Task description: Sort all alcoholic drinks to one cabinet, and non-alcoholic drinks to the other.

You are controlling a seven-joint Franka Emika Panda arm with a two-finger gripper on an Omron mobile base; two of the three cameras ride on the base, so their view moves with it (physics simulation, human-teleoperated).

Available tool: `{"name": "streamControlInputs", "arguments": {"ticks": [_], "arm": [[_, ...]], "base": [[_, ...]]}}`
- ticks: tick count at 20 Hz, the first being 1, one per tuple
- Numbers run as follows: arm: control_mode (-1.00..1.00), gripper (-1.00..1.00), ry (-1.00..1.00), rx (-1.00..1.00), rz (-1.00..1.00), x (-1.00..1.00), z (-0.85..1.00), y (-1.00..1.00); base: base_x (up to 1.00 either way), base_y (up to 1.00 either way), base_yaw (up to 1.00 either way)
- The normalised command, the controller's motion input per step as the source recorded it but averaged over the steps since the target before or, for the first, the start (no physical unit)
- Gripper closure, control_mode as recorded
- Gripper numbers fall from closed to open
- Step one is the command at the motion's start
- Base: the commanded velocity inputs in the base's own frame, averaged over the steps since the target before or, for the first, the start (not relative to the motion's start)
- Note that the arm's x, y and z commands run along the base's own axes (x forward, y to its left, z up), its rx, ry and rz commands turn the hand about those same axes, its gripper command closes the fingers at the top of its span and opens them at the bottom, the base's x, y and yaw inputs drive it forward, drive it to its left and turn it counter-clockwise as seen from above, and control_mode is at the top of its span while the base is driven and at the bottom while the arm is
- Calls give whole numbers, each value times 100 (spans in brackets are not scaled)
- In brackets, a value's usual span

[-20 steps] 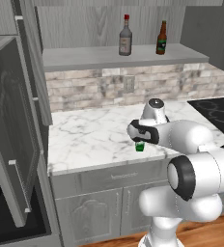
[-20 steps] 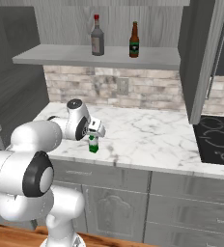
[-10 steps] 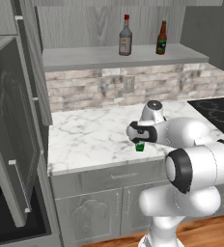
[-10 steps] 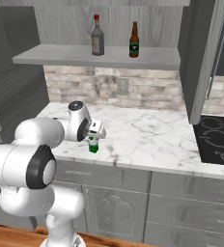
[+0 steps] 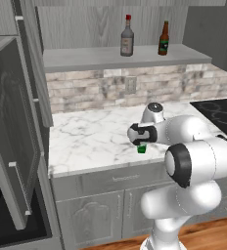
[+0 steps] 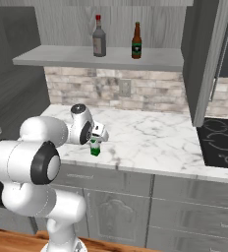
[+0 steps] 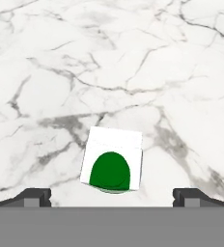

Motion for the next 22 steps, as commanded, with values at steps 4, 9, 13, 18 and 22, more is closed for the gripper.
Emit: {"name": "streamControlInputs", "arguments": {"ticks": [4, 9, 13, 18, 22], "arm": [[-100, -100, 1, 0, -1, 9, -8, 0], [-100, -100, 2, 0, -1, 5, -11, 0], [-100, -100, 1, 0, 0, 4, -12, 0], [-100, -100, 0, 0, 0, 8, -9, 0], [-100, -100, 0, 0, 0, 10, -6, 0]], "base": [[0, 0, 0], [0, 0, 0], [0, 0, 0], [0, 0, 0], [0, 0, 0]]}}
